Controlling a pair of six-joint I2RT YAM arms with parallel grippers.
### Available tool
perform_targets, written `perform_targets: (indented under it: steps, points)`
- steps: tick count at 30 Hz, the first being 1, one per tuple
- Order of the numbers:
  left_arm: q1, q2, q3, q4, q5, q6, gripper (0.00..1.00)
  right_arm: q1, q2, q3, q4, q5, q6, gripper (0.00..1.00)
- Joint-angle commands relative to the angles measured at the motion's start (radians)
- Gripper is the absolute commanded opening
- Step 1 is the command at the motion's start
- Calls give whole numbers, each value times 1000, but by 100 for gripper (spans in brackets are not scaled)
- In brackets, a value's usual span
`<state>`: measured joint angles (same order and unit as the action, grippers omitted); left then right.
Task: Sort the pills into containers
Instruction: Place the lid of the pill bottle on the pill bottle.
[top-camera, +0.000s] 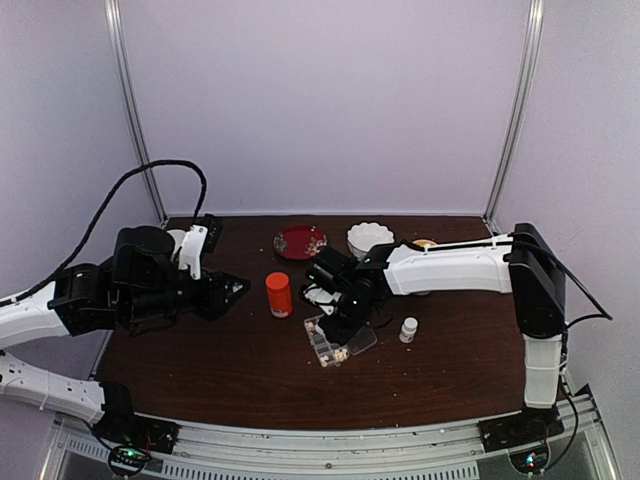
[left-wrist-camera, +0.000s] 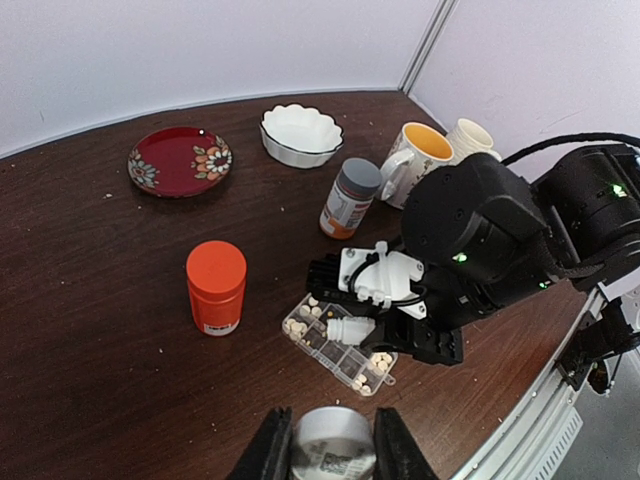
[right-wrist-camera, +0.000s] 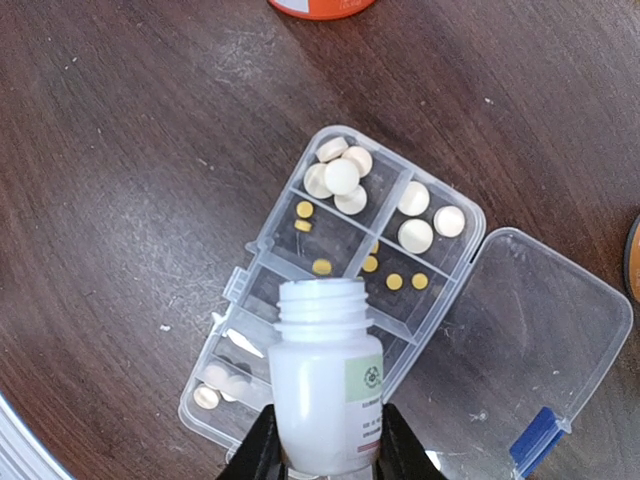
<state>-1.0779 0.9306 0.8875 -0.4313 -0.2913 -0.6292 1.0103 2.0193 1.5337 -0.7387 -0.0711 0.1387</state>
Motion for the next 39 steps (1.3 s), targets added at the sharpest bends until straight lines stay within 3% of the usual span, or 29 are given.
perform_targets:
  steps: [1, 3, 6, 10, 13, 17, 20, 30, 39]
  points:
    - [8, 2, 1, 21, 8, 4, 0, 8, 0, 14, 13, 4, 5, 0]
    - [8, 1, 1, 20, 10, 5, 0, 8, -26, -23, 56, 14, 18, 0]
    - [7, -1, -2, 20, 9, 2, 0, 9, 31, 63, -61, 39, 0, 0]
    - [8, -2, -3, 20, 10, 1, 0, 8, -13, -15, 47, 1, 16, 0]
    - [8, -3, -7, 19, 9, -2, 0, 9, 31, 60, -56, 36, 2, 0]
    - [8, 0, -2, 19, 11, -1, 0, 9, -41, -35, 75, 1, 20, 0]
    - [8, 2, -4, 20, 9, -3, 0, 10, 1, 38, -31, 30, 10, 0]
    - [8, 9, 0, 21, 19, -7, 0, 8, -67, -72, 111, -6, -2, 0]
    - [8, 19, 9, 20, 28, -10, 0, 8, -272, -281, 371, 3, -7, 0]
